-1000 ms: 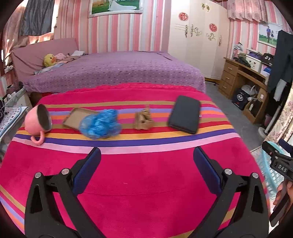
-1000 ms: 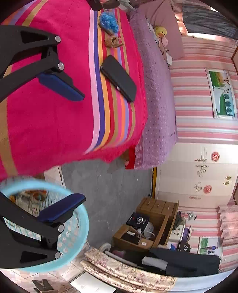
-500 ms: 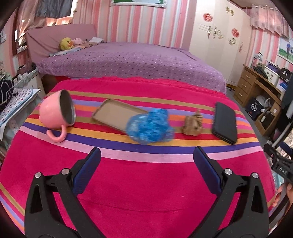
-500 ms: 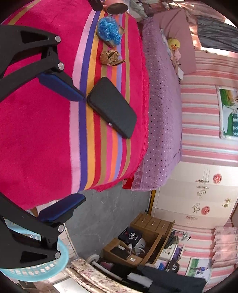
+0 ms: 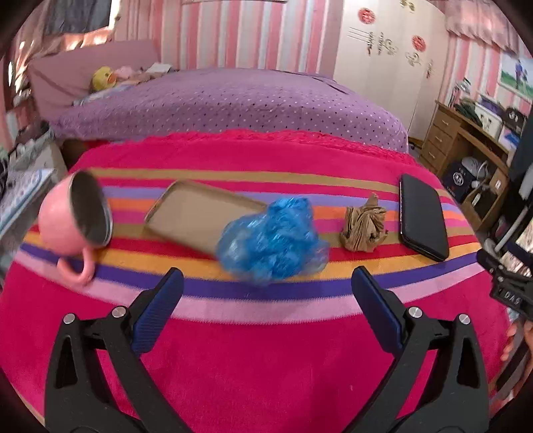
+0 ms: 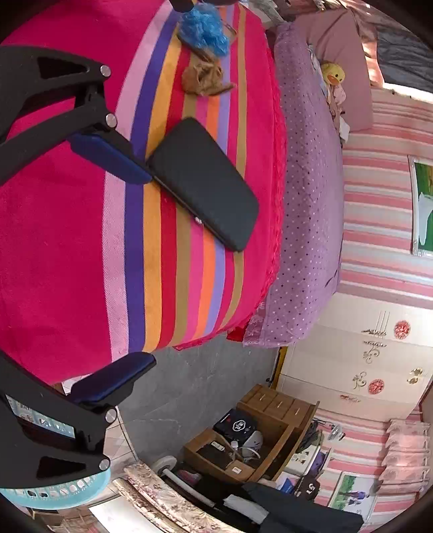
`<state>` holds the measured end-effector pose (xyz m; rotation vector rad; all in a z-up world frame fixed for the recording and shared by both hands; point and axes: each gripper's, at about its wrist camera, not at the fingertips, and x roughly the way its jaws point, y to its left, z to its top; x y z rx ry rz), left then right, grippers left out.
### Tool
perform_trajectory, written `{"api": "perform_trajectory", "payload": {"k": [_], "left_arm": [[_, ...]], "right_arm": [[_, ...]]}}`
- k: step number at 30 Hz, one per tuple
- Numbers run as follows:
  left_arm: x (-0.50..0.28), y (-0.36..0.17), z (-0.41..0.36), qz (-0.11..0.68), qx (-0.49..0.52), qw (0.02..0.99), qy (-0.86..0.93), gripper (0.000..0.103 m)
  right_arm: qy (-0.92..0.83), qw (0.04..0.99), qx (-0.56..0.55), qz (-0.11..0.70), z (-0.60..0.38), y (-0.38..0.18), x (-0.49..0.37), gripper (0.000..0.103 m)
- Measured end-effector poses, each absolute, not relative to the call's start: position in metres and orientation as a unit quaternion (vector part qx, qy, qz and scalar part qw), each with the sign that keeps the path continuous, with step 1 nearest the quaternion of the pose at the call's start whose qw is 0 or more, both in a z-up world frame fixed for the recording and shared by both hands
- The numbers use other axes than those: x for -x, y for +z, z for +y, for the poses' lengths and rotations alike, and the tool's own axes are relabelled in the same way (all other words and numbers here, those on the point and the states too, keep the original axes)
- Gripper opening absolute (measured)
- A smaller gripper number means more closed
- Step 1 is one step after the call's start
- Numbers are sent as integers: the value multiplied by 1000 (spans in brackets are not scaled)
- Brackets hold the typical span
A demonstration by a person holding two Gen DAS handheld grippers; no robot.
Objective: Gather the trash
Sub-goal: 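Grasp the blue plastic bag with the left tool while the right tool grasps crumpled brown paper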
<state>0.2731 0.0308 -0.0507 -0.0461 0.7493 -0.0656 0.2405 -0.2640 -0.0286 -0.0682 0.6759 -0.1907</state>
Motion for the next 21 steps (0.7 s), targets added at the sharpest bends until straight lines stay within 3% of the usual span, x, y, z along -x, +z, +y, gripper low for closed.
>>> {"api": "perform_trajectory", "payload": {"k": [5,6,8,10,13,21], "left_arm": [[-292,-56,17,372,5,927,-41,88],[-295,-58,15,373,0,927,-45,79],[-300,-62,12,380,-7,924,-50,49],[-302,-63,16,386,7,920,-63,35],[-303,-57,26,385,32,919,-73,29],[-277,-35,81,368,46,928,-39,29]], "right_arm": [[-87,936,13,341,-270,-32,-253,98],[-85,936,12,342,-271,-32,-254,98],[-82,937,21,339,-264,-31,-258,98],[-77,939,32,333,-253,-29,-260,98],[-51,942,25,331,-238,-27,-261,98],[44,939,52,336,-156,-21,-285,98]]}}
